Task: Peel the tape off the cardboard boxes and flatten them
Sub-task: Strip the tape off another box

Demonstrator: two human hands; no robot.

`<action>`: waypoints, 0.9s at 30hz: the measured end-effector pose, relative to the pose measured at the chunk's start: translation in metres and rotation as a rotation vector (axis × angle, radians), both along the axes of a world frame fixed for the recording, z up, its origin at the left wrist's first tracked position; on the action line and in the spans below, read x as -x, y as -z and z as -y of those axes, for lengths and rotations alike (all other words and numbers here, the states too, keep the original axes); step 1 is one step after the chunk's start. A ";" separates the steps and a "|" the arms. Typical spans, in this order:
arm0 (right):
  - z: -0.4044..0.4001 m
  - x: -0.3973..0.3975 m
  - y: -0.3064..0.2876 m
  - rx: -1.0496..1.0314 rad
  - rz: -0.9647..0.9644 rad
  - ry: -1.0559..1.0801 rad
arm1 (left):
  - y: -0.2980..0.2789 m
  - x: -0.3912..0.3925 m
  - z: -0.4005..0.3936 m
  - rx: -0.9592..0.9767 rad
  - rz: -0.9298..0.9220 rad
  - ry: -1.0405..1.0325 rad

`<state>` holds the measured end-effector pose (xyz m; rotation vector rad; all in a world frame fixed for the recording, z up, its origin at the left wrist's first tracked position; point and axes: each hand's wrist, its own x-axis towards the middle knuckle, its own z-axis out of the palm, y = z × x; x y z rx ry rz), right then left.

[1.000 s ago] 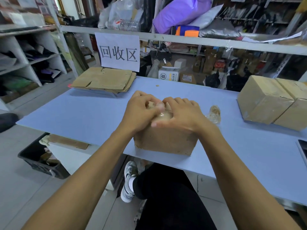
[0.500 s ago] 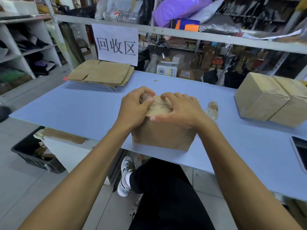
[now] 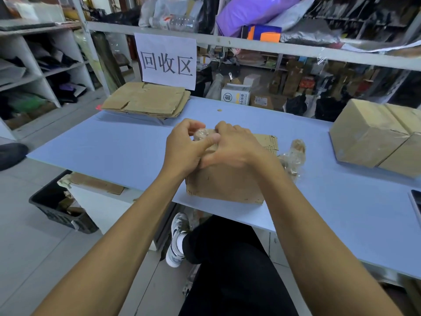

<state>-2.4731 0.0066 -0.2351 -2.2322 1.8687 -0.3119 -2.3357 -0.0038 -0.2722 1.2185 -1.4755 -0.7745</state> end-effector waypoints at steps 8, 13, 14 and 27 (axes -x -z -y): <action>0.006 0.004 0.008 0.070 -0.041 -0.036 | -0.001 -0.011 0.001 -0.079 -0.188 -0.060; 0.006 0.005 0.008 0.084 -0.041 -0.039 | -0.010 -0.011 -0.003 0.022 0.224 -0.151; 0.007 0.005 0.008 0.083 -0.033 -0.040 | -0.013 -0.011 -0.002 0.002 0.227 -0.149; 0.009 0.008 0.010 0.070 -0.057 -0.062 | -0.005 -0.032 0.000 -0.113 0.139 -0.147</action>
